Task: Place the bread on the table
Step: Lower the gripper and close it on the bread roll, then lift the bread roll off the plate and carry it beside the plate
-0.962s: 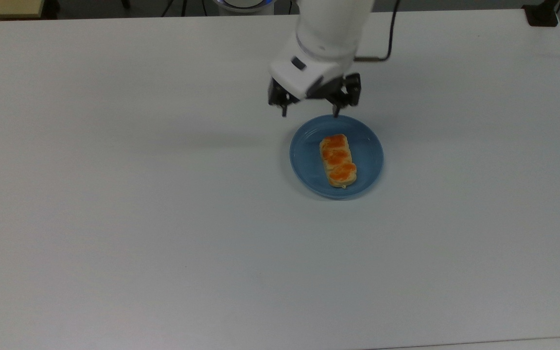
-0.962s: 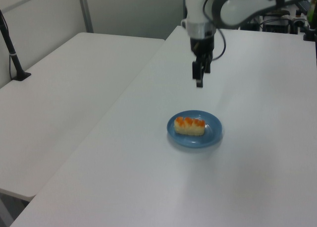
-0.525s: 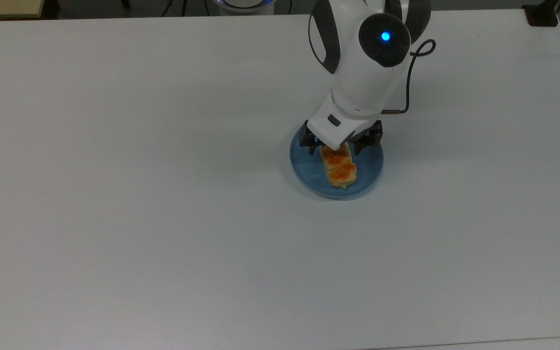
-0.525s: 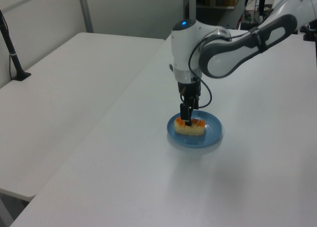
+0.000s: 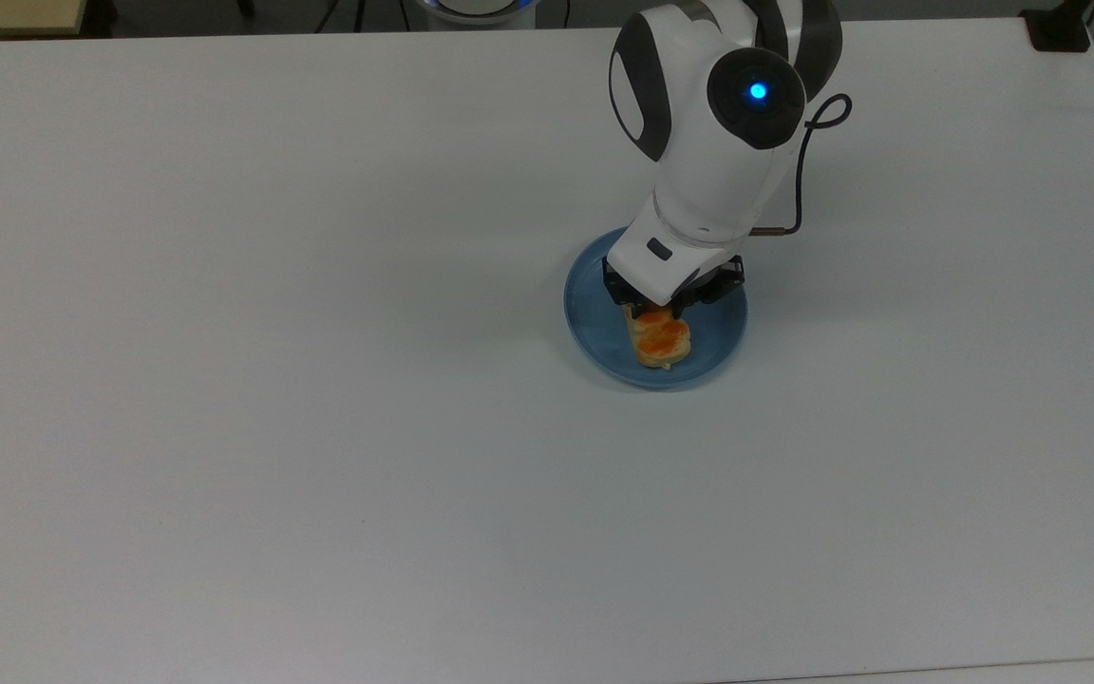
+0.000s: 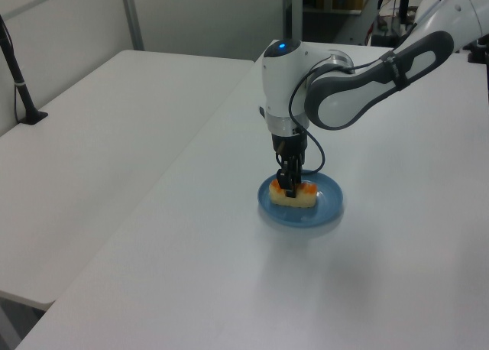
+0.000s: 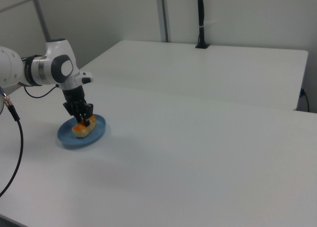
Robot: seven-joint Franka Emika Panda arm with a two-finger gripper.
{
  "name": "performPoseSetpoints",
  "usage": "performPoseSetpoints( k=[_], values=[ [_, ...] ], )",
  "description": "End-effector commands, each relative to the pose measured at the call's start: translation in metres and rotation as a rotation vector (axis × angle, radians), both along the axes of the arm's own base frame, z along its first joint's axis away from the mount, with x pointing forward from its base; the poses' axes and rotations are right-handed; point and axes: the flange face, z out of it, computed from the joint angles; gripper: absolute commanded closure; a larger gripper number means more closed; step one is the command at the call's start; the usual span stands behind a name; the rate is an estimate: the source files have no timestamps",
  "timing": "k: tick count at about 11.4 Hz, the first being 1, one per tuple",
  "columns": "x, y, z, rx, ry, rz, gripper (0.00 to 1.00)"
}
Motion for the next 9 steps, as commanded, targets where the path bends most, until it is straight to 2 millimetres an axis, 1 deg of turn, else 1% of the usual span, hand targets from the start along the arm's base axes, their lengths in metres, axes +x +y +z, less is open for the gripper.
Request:
performPoseSetpoints(
  k=[1,2,3,4,5,6,7,9],
  values=[
    [-0.002,-0.002,0.02,-0.007,-0.029,-0.016,0.84],
    [-0.008,-0.007,0.03,-0.011,-0.011,-0.021,0.84],
    [-0.015,-0.016,0.052,-0.018,0.021,-0.004,0.84],
    [-0.023,-0.034,0.075,-0.02,0.057,0.02,0.84],
    [-0.03,-0.066,0.095,-0.016,0.105,0.045,0.83],
    [-0.043,-0.097,0.114,-0.001,0.138,0.079,0.83],
    [-0.056,-0.13,0.115,0.004,0.184,0.093,0.84],
    [-0.076,-0.177,0.091,-0.024,0.256,0.12,0.83]
  ],
)
